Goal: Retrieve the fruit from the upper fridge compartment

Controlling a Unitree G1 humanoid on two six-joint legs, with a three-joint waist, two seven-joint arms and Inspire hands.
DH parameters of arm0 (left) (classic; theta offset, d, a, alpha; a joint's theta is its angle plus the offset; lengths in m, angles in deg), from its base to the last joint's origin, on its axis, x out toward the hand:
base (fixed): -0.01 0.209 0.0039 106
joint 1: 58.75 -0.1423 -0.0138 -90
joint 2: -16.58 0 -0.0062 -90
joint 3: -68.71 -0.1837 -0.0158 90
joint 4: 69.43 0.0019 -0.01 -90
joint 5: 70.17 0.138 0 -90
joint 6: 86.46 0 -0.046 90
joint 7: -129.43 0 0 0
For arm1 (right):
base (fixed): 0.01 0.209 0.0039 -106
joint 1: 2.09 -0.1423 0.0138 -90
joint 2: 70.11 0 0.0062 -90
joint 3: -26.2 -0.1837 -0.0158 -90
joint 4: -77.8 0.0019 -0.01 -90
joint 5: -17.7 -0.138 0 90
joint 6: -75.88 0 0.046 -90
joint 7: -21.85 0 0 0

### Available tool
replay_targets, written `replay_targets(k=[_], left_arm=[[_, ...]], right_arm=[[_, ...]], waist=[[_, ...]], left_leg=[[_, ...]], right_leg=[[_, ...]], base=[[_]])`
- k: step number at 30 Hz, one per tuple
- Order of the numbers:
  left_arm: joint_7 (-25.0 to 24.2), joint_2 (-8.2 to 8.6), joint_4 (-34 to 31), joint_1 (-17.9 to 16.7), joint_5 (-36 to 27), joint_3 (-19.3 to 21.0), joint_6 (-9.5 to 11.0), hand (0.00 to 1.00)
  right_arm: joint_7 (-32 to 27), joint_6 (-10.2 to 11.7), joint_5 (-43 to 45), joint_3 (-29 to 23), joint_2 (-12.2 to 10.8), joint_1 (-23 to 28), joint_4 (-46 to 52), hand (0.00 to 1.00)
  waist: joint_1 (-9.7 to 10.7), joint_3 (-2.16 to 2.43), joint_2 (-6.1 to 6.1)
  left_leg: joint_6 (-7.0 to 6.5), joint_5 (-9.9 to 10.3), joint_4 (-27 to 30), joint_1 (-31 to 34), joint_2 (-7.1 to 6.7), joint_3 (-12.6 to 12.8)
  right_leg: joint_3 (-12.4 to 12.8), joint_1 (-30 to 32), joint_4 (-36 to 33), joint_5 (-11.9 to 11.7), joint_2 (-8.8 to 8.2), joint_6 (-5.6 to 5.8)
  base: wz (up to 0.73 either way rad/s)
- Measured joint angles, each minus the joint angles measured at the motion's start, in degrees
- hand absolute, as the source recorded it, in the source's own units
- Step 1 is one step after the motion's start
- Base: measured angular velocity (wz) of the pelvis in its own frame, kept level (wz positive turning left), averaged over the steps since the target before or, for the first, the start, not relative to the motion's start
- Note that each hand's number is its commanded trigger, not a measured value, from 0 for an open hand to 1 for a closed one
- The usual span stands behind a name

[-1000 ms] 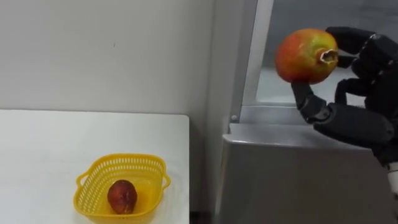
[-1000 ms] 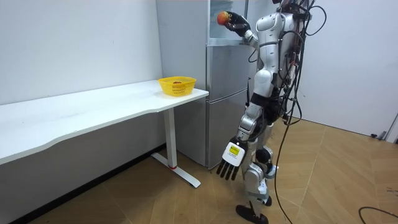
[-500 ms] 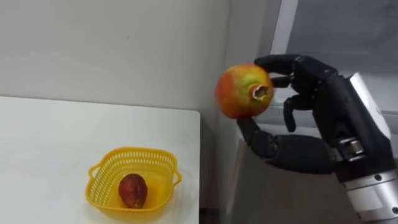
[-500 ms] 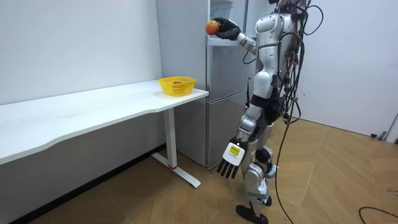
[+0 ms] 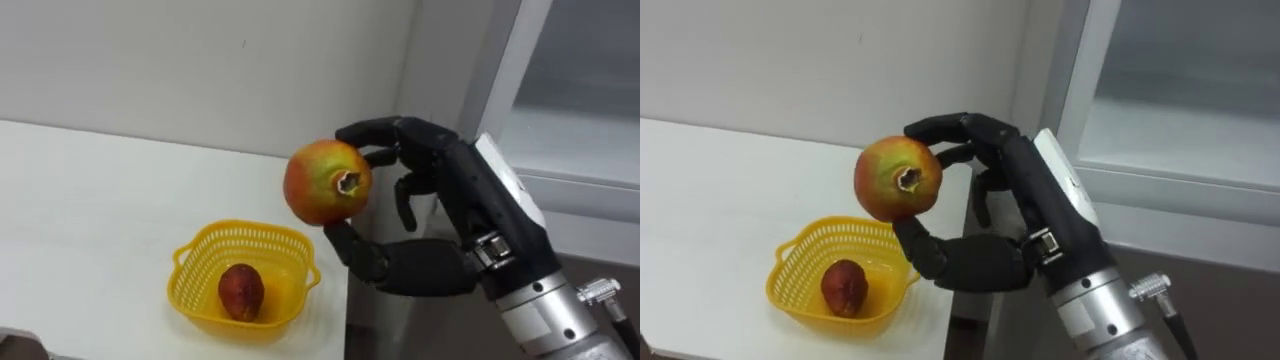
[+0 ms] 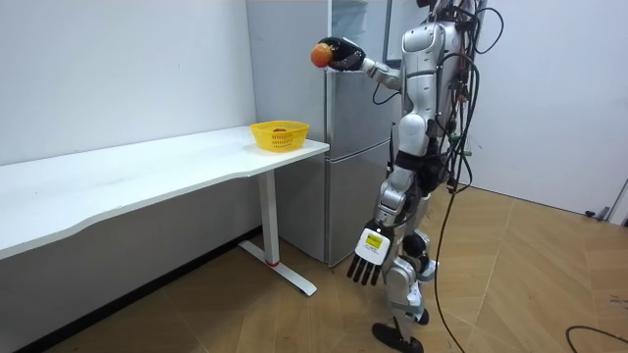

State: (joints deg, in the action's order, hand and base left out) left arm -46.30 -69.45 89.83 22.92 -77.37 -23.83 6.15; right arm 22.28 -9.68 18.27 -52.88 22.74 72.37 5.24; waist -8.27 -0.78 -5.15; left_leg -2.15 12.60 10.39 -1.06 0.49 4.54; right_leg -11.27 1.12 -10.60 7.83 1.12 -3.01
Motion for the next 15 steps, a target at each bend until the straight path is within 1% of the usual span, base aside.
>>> replay_targets(k=[2,3,4,6,8,10,11,12,14,15], left_arm=[[-0.1,0.01,-0.3,0.0,-0.1,-0.5,0.0,0.0],[-0.1,0.01,-0.5,0.0,-0.1,-0.5,0.0,0.0],[0.1,0.02,-0.9,0.1,-0.1,-0.7,0.0,0.0],[0.3,0.02,-1.2,0.3,-0.1,-1.0,0.0,0.0],[0.6,-0.17,-1.3,1.0,-0.1,-1.1,0.0,0.0],[0.6,-0.6,-1.4,1.3,0.0,-1.8,0.0,0.0],[0.6,-0.94,-1.4,1.5,0.0,-2.2,0.0,0.0],[0.6,-1.08,-1.3,1.9,0.0,-2.2,-0.1,0.0],[0.6,-1.56,-1.1,2.2,-0.1,-3.2,-0.1,0.0],[0.6,-1.72,-1.2,2.2,-0.1,-3.4,-0.1,0.0]], right_arm=[[-0.7,1.1,2.2,1.4,0.0,-2.4,-3.4,1.0],[-0.8,1.4,2.3,1.6,-0.2,-2.9,-4.1,1.0],[-1.2,2.1,2.3,2.0,-0.6,-4.1,-5.8,1.0],[-2.1,2.3,2.2,2.7,-0.8,-5.6,-7.9,1.0],[-3.4,2.5,2.2,3.7,-1.3,-6.9,-10.3,1.0],[-4.4,2.9,2.1,3.7,-1.5,-7.0,-11.9,1.0],[-4.9,3.1,1.7,3.8,-1.6,-7.0,-13.1,1.0],[-5.2,3.3,1.7,4.0,-1.6,-7.0,-13.8,1.0],[-5.7,3.7,1.4,5.9,-1.6,-7.3,-17.2,1.0],[-5.7,3.6,1.3,6.6,-1.8,-7.5,-18.5,1.0]], waist=[[-0.2,0.03,-0.08],[-0.2,0.03,-0.11],[-0.1,0.02,-0.17],[-0.2,0.01,-0.27],[-0.2,-0.05,-0.67],[-0.2,-0.07,-1.02],[-0.8,-0.21,-1.48],[-1.1,-0.25,-1.73],[-2.5,-0.13,-2.5],[-2.9,-0.16,-2.56]], left_leg=[[0.0,0.0,0.2,0.2,-0.01,-0.3],[0.0,0.0,0.4,0.4,-0.01,-0.3],[0.0,0.0,0.5,0.4,-0.02,-0.5],[0.01,0.0,0.7,0.5,-0.04,-0.5],[0.02,0.0,0.9,0.6,-0.05,-0.7],[0.11,-0.1,0.9,0.9,-0.2,-1.5],[0.17,-0.2,0.9,0.9,-0.23,-1.7],[0.2,-0.2,1.0,1.0,-0.24,-1.8],[0.22,-0.3,1.4,1.4,-0.24,-2.2],[0.22,-0.3,1.5,1.4,-0.24,-2.2]], right_leg=[[-0.2,0.0,0.0,0.0,0.0,0.0],[-0.3,0.0,0.0,0.0,-0.01,0.0],[-0.4,0.0,0.0,0.0,-0.04,0.0],[-0.4,0.0,0.0,0.0,-0.07,0.0],[-0.9,-0.2,0.0,0.0,-0.13,0.0],[-1.5,-0.2,-0.1,0.0,-0.25,0.0],[-1.5,-0.2,-0.2,0.0,-0.29,-0.01],[-1.5,-0.2,-0.2,0.0,-0.28,-0.03],[-1.6,-0.2,-0.2,-0.1,-0.29,-0.13],[-1.6,-0.2,-0.2,-0.1,-0.3,-0.15]], base=[[0.05],[0.05],[0.04],[0.0],[0.02],[0.15],[0.15],[0.11],[0.11],[0.07]])
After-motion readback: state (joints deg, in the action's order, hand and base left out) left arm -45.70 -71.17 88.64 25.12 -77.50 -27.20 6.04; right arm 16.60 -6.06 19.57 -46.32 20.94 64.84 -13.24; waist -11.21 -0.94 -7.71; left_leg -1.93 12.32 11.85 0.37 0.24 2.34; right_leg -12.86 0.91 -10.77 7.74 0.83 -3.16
